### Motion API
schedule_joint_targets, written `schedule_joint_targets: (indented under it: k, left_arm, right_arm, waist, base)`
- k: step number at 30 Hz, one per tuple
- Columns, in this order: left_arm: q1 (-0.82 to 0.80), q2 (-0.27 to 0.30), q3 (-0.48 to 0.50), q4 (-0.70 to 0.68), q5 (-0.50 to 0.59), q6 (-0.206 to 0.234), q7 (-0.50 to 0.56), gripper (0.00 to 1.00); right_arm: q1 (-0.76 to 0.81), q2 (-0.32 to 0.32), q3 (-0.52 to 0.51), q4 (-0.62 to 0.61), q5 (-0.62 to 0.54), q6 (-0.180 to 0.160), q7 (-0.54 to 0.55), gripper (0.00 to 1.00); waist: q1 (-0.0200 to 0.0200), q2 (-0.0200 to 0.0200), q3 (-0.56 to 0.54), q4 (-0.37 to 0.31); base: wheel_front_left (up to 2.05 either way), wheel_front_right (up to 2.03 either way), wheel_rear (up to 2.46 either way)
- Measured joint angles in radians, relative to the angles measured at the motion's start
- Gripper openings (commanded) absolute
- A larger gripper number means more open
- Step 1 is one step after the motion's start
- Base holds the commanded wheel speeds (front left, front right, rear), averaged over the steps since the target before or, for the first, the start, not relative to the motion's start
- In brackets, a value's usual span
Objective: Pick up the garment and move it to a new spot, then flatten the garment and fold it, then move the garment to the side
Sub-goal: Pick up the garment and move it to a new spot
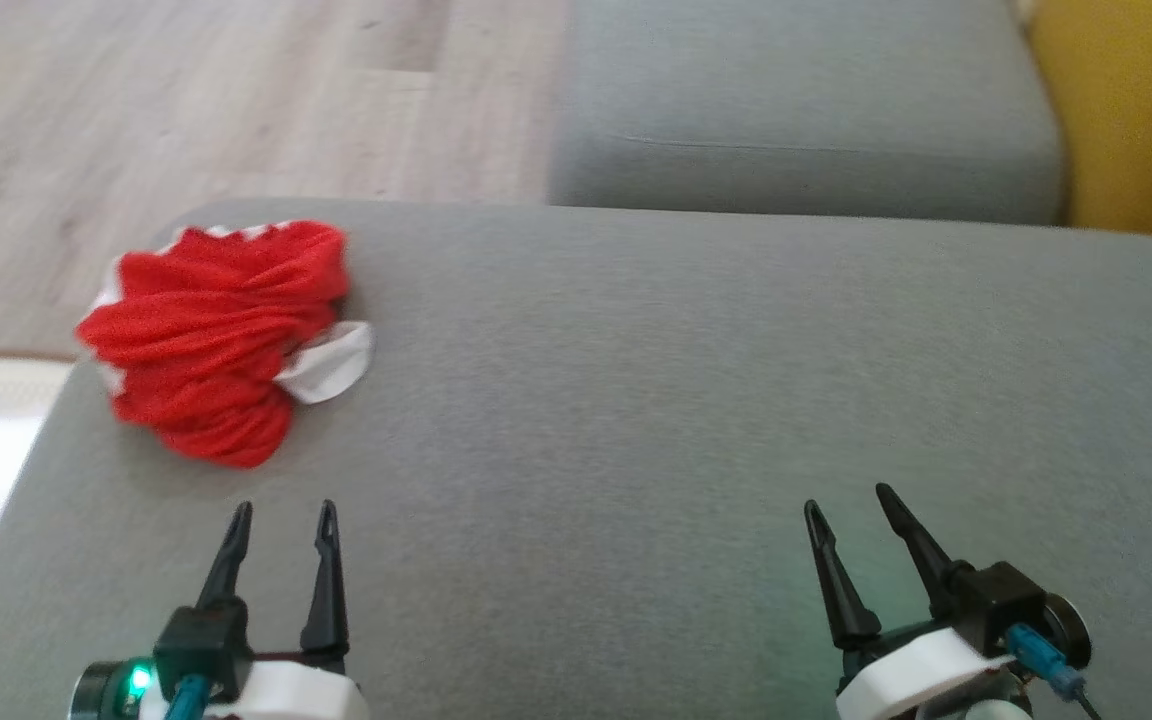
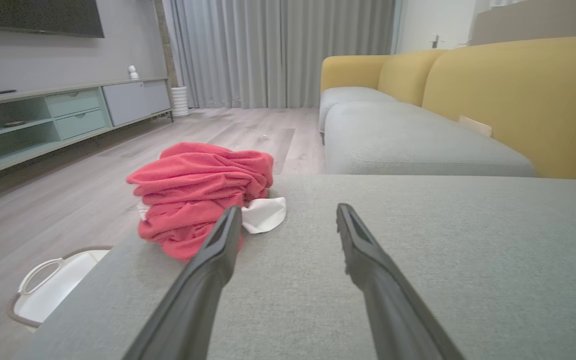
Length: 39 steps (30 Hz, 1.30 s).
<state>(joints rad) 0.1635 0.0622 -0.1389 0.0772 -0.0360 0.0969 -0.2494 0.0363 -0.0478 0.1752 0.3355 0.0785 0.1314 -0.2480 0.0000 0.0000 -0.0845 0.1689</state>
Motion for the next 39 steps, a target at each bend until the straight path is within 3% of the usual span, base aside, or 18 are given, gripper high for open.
schedule_joint_targets:
  k: [10,19,33,39]
  left_arm:
    - [0.024,0.003,0.036,-0.002,0.000,0.005,0.000,1.00]
    - [0.039,0.010,0.058,-0.002,0.000,0.000,0.000,1.00]
    - [0.020,0.008,0.075,-0.072,-0.001,0.002,0.000,1.00]
    - [-0.135,0.017,0.081,-0.122,0.000,-0.025,0.000,1.00]
  right_arm:
    - [0.000,0.001,0.003,0.000,0.006,0.000,0.000,1.00]
    - [0.001,0.001,0.001,0.000,0.018,0.000,0.000,1.00]
    - [0.015,0.001,0.001,0.000,0.006,0.000,0.000,1.00]
    - [0.011,0.001,-0.030,0.002,-0.029,0.000,0.000,1.00]
  waist:
    - [0.0000,0.0000,-0.005,0.150]
    - [0.0000,0.0000,-0.016,0.229]
    - [0.0000,0.0000,0.038,0.228]
    - [0.0000,0.0000,0.106,0.200]
  base:
    - [0.00,0.00,0.00]
    - [0.00,0.00,0.00]
    - [0.00,0.00,0.00]
    - [0.00,0.00,0.00]
